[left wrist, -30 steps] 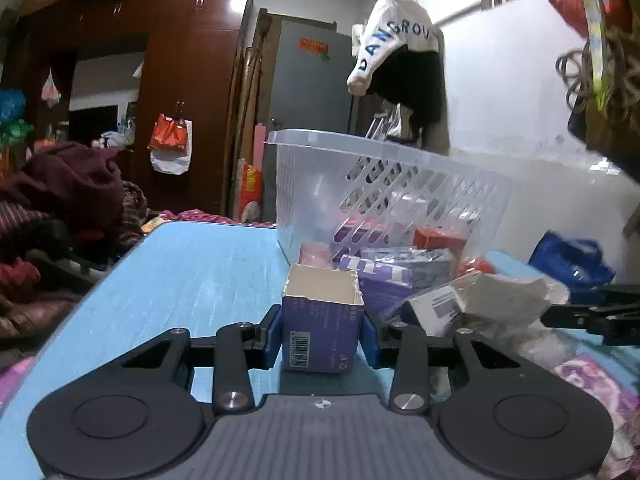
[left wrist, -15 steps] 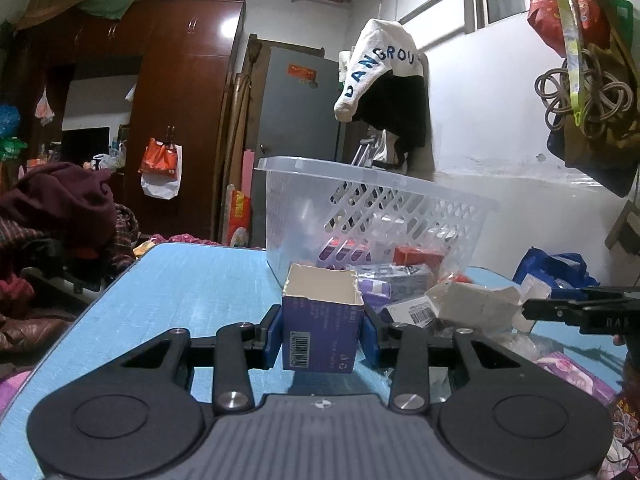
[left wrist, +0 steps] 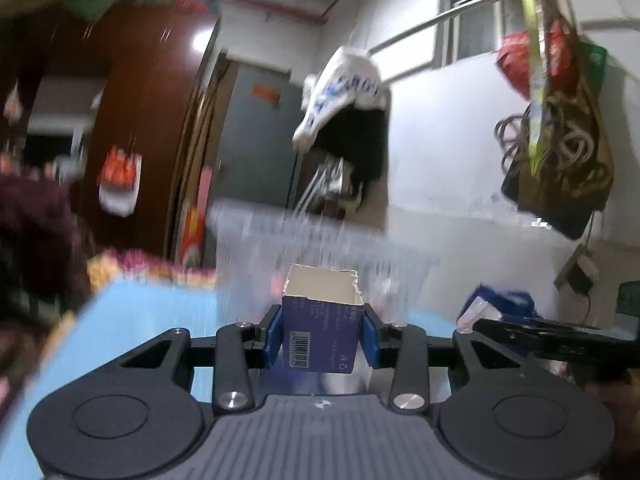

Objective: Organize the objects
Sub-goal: 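Lift both items over the white basket and release them inside, then grasp the clear plastic bag with the left tool while the right grasps a purple-wrapped box, then carry both items over the white basket and open both tools, then grasp a grey wrapped package with the left tool while the right grasps a silver-wrapped box, then lift both items over the white basket and open both tools, then grasp a small red box with the left tool while the right grasps a clear plastic bag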

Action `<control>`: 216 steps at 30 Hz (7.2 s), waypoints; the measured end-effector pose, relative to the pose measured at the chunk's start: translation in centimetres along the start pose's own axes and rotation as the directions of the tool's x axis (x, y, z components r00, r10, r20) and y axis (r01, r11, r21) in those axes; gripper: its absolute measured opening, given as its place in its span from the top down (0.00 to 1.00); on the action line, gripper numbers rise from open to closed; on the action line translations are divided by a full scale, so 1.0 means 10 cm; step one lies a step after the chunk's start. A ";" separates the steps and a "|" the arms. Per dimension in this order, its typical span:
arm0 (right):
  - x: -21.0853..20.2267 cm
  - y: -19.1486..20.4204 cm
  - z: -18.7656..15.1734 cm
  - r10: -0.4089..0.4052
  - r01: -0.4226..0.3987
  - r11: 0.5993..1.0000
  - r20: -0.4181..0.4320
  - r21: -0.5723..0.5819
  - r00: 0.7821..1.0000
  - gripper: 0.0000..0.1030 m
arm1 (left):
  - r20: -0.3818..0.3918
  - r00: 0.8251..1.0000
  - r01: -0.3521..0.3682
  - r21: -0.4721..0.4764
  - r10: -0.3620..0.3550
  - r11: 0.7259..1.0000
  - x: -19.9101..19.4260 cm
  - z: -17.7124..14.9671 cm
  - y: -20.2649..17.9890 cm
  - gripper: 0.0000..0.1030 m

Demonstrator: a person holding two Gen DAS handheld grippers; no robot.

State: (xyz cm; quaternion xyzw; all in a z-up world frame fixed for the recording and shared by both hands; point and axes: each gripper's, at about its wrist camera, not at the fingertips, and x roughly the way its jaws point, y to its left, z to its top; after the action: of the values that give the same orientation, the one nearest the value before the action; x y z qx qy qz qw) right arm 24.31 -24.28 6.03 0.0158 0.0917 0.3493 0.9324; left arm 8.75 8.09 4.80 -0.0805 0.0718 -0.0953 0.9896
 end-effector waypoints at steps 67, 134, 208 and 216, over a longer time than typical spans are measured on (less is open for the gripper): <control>-0.65 0.24 -0.54 -0.037 0.022 0.995 -0.155 -0.096 0.987 0.42 | -0.108 0.994 0.026 0.115 -0.014 0.993 -0.17 -0.83 -0.65 0.54; 0.54 -0.45 0.01 -0.099 0.127 0.990 -0.338 0.063 0.936 0.00 | -0.106 0.987 -0.096 0.203 0.120 0.974 0.54 -0.44 -0.92 0.16; 0.45 -0.01 0.05 0.115 -0.110 0.993 -0.283 0.035 0.952 0.00 | -0.281 0.947 -0.144 0.062 0.155 0.988 0.89 0.24 0.43 0.18; 0.47 0.16 -0.12 0.165 -0.205 0.976 -0.353 -0.077 0.921 0.30 | -0.327 0.935 -0.122 0.060 0.135 0.991 0.86 -0.02 0.49 0.40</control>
State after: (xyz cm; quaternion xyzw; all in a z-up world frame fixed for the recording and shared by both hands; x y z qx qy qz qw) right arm 26.54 -20.01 4.22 -0.0894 0.2318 0.4378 0.8641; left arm 17.95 11.05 2.64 -0.0394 0.2398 -0.0438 0.9690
